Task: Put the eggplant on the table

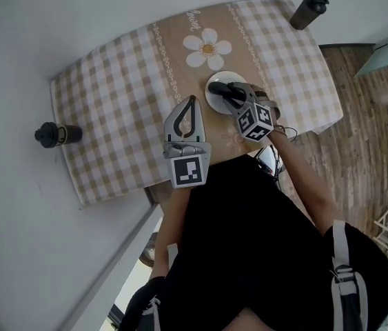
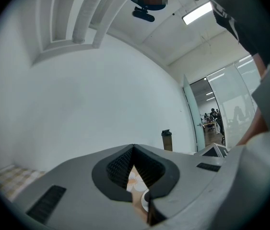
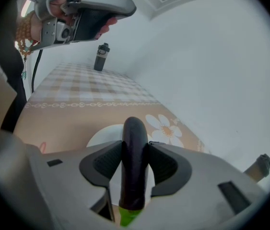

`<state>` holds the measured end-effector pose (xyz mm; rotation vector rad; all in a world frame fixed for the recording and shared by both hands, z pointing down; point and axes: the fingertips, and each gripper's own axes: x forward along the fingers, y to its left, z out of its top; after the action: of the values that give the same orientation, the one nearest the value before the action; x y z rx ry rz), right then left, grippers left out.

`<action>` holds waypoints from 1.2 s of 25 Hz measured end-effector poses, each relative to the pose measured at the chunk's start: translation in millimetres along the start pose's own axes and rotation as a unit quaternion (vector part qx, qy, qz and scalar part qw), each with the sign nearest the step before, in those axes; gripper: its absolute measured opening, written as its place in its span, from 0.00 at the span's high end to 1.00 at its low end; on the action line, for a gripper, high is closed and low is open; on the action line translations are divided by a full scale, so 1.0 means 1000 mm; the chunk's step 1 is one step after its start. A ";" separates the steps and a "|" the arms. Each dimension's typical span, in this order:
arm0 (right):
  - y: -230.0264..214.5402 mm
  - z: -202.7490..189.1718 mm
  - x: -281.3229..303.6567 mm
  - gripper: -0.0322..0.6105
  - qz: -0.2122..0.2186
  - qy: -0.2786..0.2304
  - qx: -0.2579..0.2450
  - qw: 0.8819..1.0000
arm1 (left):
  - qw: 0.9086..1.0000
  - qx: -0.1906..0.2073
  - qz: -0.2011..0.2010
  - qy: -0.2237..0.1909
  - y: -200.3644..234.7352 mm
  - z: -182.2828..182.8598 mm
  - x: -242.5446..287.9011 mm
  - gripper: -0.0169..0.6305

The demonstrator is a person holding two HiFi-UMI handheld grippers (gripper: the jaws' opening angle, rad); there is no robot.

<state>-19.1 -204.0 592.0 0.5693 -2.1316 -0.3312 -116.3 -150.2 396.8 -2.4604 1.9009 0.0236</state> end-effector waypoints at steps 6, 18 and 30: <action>0.007 -0.011 0.033 0.66 0.005 -0.020 0.024 0.999 | 1.000 0.030 0.007 -0.001 -0.001 -0.018 0.003 0.97; 0.010 -0.007 0.015 0.66 -0.003 -0.068 0.077 0.995 | 0.999 0.034 -0.002 -0.004 -0.015 -0.027 -0.013 0.97; -0.006 0.003 0.008 0.66 -0.010 -0.086 0.104 0.991 | 0.999 0.034 -0.017 0.000 -0.019 -0.024 -0.005 0.97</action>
<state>-23.8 -213.1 592.6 0.7040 -2.3449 -0.1741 -99.4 -141.4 421.6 -2.4465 1.8282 -0.0419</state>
